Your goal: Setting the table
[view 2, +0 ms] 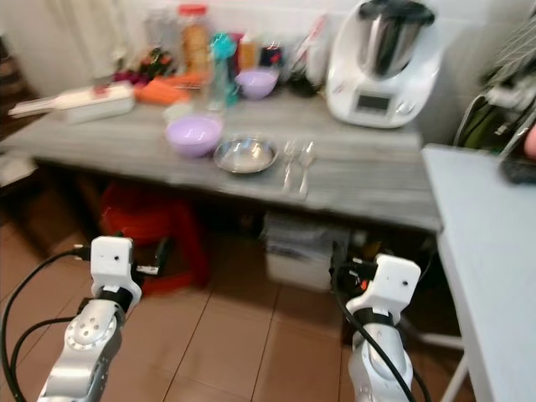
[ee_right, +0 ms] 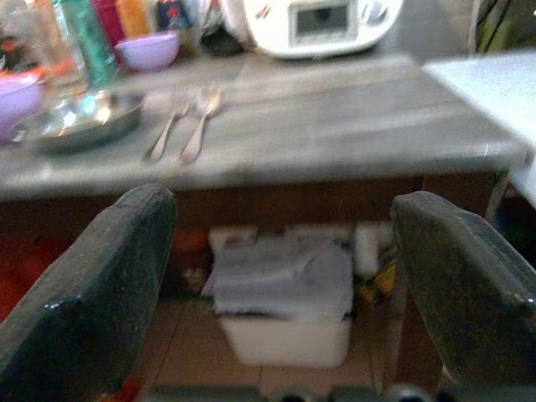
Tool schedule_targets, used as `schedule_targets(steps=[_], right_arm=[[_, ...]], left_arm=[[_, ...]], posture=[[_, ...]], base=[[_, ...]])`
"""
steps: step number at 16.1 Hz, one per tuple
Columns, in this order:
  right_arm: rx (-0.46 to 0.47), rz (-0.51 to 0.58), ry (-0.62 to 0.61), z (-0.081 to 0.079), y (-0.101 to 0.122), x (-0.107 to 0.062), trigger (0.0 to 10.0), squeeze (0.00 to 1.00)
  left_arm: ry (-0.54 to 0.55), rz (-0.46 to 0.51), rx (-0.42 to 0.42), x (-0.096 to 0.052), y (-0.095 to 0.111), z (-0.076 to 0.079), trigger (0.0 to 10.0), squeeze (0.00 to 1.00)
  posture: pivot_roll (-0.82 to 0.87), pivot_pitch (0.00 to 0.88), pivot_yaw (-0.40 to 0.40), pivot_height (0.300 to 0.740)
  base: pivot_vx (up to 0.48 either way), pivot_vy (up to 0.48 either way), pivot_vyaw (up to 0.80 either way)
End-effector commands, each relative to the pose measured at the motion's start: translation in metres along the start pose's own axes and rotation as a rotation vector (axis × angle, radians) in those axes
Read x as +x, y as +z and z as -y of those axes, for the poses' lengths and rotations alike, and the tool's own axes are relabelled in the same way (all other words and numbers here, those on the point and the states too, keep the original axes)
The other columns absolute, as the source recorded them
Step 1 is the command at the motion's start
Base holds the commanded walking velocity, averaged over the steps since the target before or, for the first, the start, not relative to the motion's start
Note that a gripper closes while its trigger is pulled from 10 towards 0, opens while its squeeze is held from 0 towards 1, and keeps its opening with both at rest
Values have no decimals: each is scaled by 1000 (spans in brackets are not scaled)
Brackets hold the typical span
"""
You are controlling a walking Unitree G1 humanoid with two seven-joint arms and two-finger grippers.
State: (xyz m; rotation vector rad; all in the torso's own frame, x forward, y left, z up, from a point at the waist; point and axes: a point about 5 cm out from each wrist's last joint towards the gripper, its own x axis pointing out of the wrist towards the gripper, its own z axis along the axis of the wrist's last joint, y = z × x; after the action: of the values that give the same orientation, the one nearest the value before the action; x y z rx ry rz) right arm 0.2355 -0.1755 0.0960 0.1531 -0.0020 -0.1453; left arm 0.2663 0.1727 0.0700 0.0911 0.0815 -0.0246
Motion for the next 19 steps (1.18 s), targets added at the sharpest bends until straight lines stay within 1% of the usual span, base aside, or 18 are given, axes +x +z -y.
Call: schedule_targets(steps=[1,3,4,8,19], right_arm=[[-5,-13,-18,4,-1,-1,10000,0],[-10,-20,-23,6,-2,-1,10000,0],[-7,-20,-23,6,-2,-1,10000,0],[-11,-18,-15,5,-1,0,10000,0],[-6,-31,-7,3,-3,3,10000,0]], left_arm=[[-22,19,5,2,4,2,10000,0],[-82,40,-2,2,8,5,10000,0],[-95,43,-21,2,8,6,10000,0],[-119,38,-13,2,8,9,10000,0],[-137,28,-30,0,6,11,10000,0]], posture=[[-1,0,18,740],[-3,0,16,740],[-4,0,14,740],[-2,0,12,740],[2,0,5,740]], base=[[-244,0,0],[0,0,0],[0,0,0],[0,0,0],[0,-370,0]])
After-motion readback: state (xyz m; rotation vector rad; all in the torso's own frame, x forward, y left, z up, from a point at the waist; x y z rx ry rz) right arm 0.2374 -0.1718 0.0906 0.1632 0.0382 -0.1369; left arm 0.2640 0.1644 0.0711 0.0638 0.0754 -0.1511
